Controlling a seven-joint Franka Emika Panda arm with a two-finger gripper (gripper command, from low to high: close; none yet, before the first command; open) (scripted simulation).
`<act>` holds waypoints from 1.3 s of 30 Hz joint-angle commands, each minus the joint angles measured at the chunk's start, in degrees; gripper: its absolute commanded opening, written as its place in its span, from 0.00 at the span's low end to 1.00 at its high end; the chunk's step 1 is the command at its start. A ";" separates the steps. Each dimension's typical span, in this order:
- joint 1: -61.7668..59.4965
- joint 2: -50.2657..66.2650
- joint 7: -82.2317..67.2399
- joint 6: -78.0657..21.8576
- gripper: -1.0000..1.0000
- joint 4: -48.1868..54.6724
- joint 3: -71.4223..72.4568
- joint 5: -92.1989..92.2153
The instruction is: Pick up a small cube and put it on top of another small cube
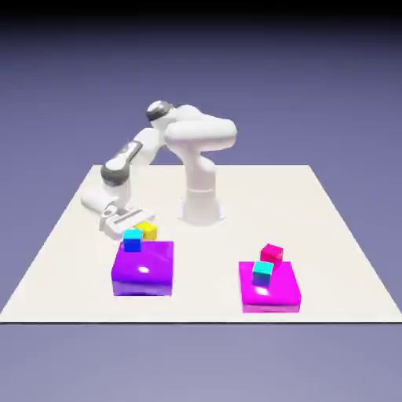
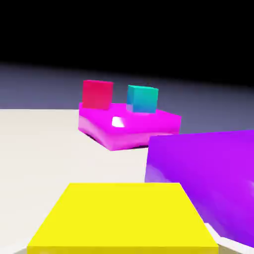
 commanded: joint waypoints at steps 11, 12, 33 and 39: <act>13.16 0.74 -4.65 -10.51 0.00 1.42 22.84 -10.72; 14.86 0.74 -4.91 -11.24 0.00 1.64 24.92 -11.53; 57.87 -5.19 9.98 10.35 0.00 9.07 20.77 5.70; 70.32 -7.51 16.46 20.64 0.00 11.43 13.90 14.47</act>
